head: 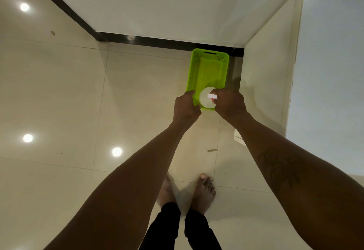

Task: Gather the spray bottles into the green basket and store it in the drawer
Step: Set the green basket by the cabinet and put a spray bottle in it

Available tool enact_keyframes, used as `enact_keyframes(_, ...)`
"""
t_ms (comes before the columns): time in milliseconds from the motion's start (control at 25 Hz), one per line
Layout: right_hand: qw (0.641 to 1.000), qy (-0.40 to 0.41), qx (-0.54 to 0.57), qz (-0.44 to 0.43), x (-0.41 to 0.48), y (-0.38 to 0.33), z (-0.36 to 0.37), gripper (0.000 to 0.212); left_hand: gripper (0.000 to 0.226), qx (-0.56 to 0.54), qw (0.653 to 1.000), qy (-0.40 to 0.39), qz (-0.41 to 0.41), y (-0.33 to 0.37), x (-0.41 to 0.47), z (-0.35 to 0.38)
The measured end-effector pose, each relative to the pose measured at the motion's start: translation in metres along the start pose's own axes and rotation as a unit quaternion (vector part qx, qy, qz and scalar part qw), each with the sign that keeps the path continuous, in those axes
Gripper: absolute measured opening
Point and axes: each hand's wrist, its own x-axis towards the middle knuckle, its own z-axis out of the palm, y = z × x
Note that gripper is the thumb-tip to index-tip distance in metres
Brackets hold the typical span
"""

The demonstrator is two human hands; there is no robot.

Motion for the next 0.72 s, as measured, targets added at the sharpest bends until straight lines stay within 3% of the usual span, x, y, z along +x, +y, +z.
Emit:
enact_keyframes(320, 0.998, -0.054, -0.022, 0.013, 0.013, 0.001, 0.017, 0.032, 0.063, 0.02, 0.999, -0.024, 0.019, 0.006, 0.011, 0.006)
enact_keyframes(720, 0.991, -0.109, -0.059, -0.042, 0.013, 0.01, 0.014, 0.035, 0.066, 0.037, 0.998, -0.043, 0.025, 0.008, 0.005, -0.007)
